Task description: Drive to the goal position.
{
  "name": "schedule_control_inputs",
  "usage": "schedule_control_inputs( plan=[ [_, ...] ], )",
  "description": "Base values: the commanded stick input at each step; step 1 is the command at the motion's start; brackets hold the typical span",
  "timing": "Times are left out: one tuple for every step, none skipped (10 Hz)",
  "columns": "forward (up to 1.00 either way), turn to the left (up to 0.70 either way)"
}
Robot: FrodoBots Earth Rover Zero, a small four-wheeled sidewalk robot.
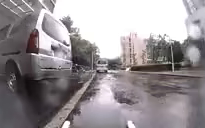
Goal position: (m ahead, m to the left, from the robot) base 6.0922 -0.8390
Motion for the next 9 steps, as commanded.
schedule_control_inputs(
  plan=[
    [0.7,0.0],
    [0.7,0.0],
    [0.7,0.0],
    [0.7,0.0],
    [0.7,0.0],
    [0.7,0.0],
    [0.7,0.0],
    [0.7,0.0],
    [0.7,0.0]
  ],
)
